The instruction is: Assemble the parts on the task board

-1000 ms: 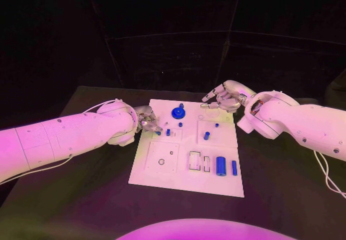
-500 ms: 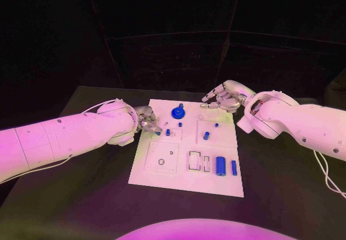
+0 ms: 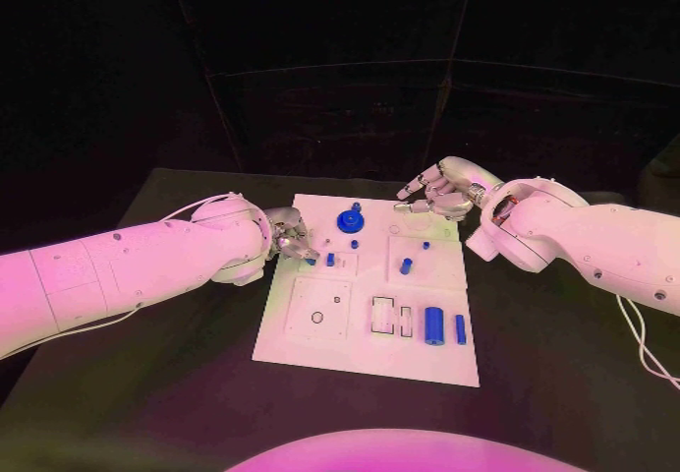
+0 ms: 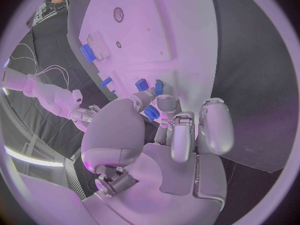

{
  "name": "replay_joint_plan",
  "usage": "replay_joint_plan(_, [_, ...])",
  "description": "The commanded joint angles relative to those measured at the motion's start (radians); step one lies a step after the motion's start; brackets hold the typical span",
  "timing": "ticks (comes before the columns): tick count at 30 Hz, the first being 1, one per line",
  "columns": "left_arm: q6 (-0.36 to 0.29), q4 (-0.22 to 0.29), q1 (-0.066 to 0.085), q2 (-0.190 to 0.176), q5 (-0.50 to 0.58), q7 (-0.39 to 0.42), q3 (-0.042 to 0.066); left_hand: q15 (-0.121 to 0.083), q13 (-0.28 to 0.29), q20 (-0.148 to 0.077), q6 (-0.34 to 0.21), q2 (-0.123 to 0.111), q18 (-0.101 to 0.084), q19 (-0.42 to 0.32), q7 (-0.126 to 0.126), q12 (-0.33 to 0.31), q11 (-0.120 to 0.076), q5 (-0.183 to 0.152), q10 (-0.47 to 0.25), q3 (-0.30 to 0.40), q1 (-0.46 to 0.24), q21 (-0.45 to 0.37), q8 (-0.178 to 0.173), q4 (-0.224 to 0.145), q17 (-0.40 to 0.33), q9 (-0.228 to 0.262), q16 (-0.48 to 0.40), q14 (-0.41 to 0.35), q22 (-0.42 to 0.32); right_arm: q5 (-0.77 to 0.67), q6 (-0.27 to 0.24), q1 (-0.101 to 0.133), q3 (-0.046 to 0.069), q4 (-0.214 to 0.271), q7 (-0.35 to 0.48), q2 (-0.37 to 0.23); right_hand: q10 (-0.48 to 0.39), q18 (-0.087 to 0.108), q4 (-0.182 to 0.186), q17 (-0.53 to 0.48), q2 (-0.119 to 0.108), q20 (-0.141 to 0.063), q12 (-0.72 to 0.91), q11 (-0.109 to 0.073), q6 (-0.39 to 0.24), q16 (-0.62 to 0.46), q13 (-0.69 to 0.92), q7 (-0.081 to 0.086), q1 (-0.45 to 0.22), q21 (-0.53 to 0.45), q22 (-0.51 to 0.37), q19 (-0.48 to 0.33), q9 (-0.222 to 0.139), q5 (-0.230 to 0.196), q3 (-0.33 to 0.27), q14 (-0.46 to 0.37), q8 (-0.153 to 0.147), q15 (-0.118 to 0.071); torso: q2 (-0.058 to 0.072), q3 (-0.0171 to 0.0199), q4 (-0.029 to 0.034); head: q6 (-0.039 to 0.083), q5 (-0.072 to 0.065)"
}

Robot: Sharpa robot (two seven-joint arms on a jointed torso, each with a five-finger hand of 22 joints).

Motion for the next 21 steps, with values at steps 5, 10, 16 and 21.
replay_joint_plan(5, [0.037, -0.013, -0.003, 0.010, 0.000, -0.008, -0.003, -0.007, 0.004, 0.001, 0.007, 0.005, 0.004, 0.007, -0.003, 0.006, 0.000, 0.003, 0.008, 0.055, -0.010, 0.005, 0.007, -0.055, 0.263, 0.001, 0.003, 0.104, 0.002, -0.001, 0.004, 0.002, 0.001, 0.000, 0.007, 0.002, -0.005, 0.014, -0.001, 0.045, 0.007, 0.000, -0.004, 0.000, 0.001, -0.004, -0.002, -0.009, 0.001, -0.004, -0.002, -0.010, 0.001, 0.005, -0.007, 0.058, 0.004, -0.001, 0.000, 0.0008, -0.0001, -0.002, 0.001])
replay_joint_plan(10, [0.049, -0.021, -0.003, 0.017, 0.008, -0.013, -0.003, -0.009, 0.012, 0.001, 0.021, -0.021, 0.002, 0.010, -0.008, 0.014, -0.002, 0.003, 0.014, -0.009, -0.072, 0.009, 0.010, -0.015, 0.263, -0.004, 0.003, 0.104, 0.009, -0.001, 0.004, 0.002, 0.001, -0.001, 0.007, 0.003, -0.005, 0.014, -0.001, 0.045, 0.007, 0.000, -0.005, 0.000, 0.001, -0.005, -0.002, -0.009, 0.001, -0.004, -0.002, -0.010, 0.001, 0.005, -0.008, 0.058, 0.004, -0.001, 0.000, 0.0008, -0.0007, -0.002, 0.001])
replay_joint_plan(16, [0.055, -0.031, -0.003, 0.023, 0.012, -0.019, -0.003, -0.010, 0.025, -0.001, 0.035, -0.028, 0.002, 0.011, -0.009, 0.025, -0.003, 0.003, 0.019, -0.085, -0.127, 0.012, 0.008, 0.031, 0.263, -0.012, 0.003, 0.104, 0.014, -0.001, 0.004, 0.002, 0.001, -0.001, 0.006, 0.004, -0.005, 0.014, 0.000, 0.044, 0.007, 0.000, -0.005, 0.000, 0.001, -0.005, -0.002, -0.009, 0.000, -0.004, -0.003, -0.010, 0.001, 0.005, -0.008, 0.058, 0.004, -0.001, 0.000, 0.0008, -0.0004, -0.003, 0.000])
replay_joint_plan(21, [0.052, -0.036, -0.003, 0.025, 0.013, -0.024, -0.003, -0.011, 0.032, -0.002, 0.041, -0.020, 0.000, 0.014, -0.009, 0.031, -0.003, 0.003, 0.022, -0.129, -0.156, 0.016, 0.005, 0.063, 0.263, -0.018, 0.003, 0.104, 0.020, -0.001, 0.004, 0.002, 0.001, 0.000, 0.006, 0.003, -0.006, 0.014, 0.000, 0.044, 0.007, 0.000, -0.005, 0.000, 0.001, -0.005, -0.003, -0.009, 0.000, -0.004, -0.003, -0.011, 0.001, 0.005, -0.009, 0.058, 0.004, -0.001, 0.000, 0.0010, 0.0003, -0.002, -0.001])
